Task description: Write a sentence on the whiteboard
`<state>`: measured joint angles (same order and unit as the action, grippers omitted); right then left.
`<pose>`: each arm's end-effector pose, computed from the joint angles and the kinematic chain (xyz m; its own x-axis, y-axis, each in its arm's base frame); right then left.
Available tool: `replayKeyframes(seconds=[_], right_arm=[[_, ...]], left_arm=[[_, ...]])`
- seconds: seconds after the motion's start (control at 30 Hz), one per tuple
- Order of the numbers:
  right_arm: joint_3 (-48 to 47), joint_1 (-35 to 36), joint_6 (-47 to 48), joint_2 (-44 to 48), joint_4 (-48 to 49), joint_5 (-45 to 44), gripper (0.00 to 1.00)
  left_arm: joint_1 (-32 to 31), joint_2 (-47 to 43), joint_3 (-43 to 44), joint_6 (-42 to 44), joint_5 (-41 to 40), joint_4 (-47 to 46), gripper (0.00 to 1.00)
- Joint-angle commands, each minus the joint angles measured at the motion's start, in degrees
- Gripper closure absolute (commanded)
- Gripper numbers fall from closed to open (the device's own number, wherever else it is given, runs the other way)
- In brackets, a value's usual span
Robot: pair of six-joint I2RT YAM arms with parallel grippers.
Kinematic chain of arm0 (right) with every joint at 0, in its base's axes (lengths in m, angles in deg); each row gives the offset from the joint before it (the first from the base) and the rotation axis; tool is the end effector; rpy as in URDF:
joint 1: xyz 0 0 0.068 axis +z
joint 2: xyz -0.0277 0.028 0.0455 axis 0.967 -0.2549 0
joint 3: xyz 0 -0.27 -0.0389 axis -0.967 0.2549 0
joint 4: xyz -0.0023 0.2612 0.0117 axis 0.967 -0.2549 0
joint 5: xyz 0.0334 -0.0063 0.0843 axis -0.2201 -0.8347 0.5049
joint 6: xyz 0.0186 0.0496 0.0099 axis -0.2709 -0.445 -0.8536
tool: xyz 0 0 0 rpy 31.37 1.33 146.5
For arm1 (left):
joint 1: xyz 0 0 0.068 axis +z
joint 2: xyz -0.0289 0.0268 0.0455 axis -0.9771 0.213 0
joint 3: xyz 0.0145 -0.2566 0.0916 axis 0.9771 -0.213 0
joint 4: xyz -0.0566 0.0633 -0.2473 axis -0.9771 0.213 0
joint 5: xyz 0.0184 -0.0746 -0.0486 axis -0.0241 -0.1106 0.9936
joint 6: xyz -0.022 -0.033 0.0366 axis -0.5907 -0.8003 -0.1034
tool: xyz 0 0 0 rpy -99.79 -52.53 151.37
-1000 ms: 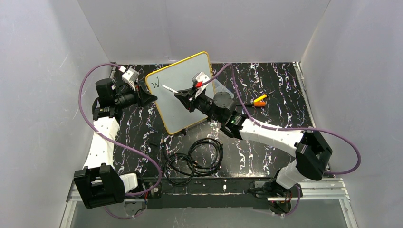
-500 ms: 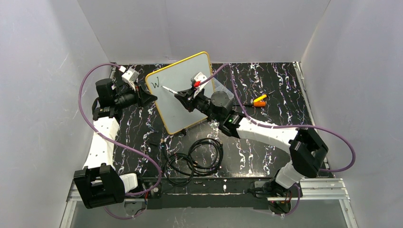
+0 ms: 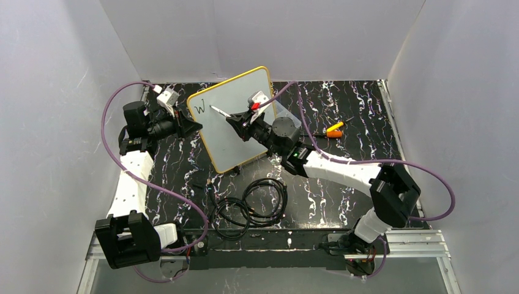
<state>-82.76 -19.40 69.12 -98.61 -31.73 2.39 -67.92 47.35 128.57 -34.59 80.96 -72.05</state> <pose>0.2128 0.3066 0.3428 0.0628 0.2188 -0.9737 -0.7703 0.6310 0.0921 0.2606 0.0147 0.3368 -0.2784 0.0014 -0.9605 0.7103 0.6734 -0.2049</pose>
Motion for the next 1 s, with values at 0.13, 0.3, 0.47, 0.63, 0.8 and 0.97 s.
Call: replayKeyframes(seconds=[0.13,0.3,0.47,0.63,0.8,0.97], right_arm=[[-3.74,-0.39,1.21,-2.15,3.74,-0.3,0.99],[-4.1,-0.37,1.63,-2.59,3.67,0.47,0.99],[-2.67,-0.38,1.12,-2.71,2.48,1.27,0.99],[0.32,-0.4,0.54,-1.84,1.88,0.82,0.99],[1.4,-0.37,0.9,-0.93,0.85,-0.02,0.99],[1.43,-0.37,1.41,-0.52,1.4,-1.81,0.99]], left_arm=[[-0.53,-0.69,-0.2,0.77,0.78,4.39,1.0],[-0.49,-0.69,-0.23,0.83,0.77,4.39,1.0],[-0.48,-0.69,-0.24,0.78,0.77,4.39,1.0],[-0.51,-0.69,-0.21,0.78,0.77,4.39,1.0],[-0.49,-0.6,-0.15,0.77,0.77,4.39,1.0],[-0.52,-0.6,-0.24,0.81,0.75,4.39,1.0]])
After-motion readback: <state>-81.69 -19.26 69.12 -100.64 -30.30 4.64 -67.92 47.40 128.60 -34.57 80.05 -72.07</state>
